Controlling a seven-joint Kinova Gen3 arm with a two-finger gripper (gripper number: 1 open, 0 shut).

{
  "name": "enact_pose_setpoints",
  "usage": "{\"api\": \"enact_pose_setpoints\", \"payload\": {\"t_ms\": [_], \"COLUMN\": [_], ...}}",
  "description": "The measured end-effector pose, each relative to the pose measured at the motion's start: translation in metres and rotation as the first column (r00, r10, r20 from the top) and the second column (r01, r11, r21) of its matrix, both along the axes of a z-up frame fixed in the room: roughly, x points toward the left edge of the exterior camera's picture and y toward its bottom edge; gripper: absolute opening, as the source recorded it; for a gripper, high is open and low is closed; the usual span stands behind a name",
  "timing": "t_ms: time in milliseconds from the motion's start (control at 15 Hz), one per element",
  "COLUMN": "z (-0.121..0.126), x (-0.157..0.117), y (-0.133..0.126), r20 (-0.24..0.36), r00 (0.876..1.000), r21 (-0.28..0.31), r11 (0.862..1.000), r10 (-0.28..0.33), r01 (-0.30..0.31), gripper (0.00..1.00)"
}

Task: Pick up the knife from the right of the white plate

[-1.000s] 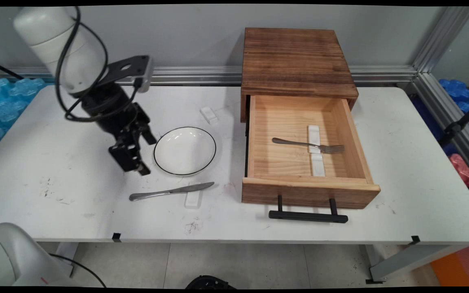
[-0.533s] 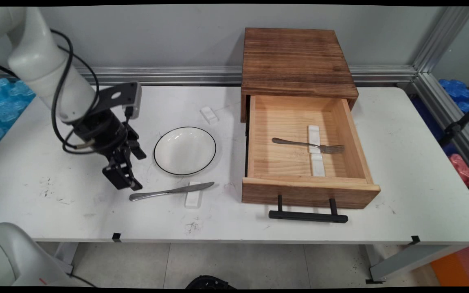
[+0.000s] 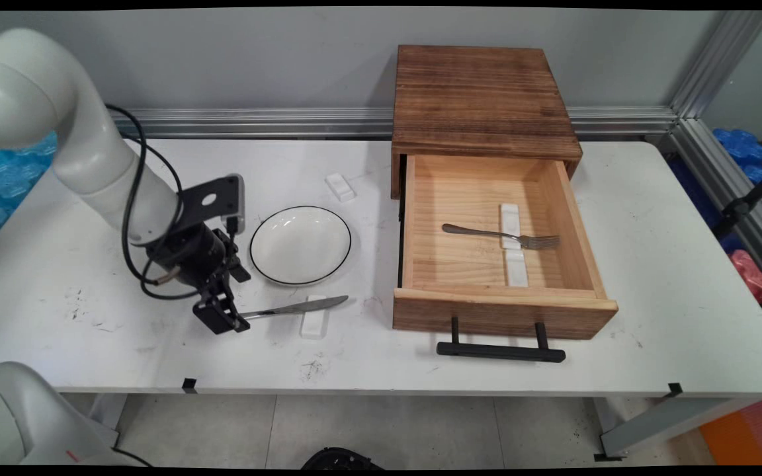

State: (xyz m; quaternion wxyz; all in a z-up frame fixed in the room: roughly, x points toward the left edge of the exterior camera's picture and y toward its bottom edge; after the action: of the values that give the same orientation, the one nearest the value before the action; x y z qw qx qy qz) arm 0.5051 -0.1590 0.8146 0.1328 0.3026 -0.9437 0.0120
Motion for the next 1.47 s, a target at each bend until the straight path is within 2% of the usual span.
{"api": "enact_pose_setpoints", "payload": {"t_ms": [467, 733, 1467], "z": [-0.016, -0.018, -0.026], "x": [-0.009, -0.012, -0.020], "y": [0.002, 0.002, -0.004], "r20": [0.005, 0.009, 0.028], "r00": [0.999, 1.000, 0.997], "r21": [-0.025, -0.027, -0.041], "r11": [0.999, 0.999, 0.996], "r10": [0.033, 0.027, -0.073], "r01": [-0.033, -0.027, 0.074], "gripper": [1.00, 1.00, 1.00]}}
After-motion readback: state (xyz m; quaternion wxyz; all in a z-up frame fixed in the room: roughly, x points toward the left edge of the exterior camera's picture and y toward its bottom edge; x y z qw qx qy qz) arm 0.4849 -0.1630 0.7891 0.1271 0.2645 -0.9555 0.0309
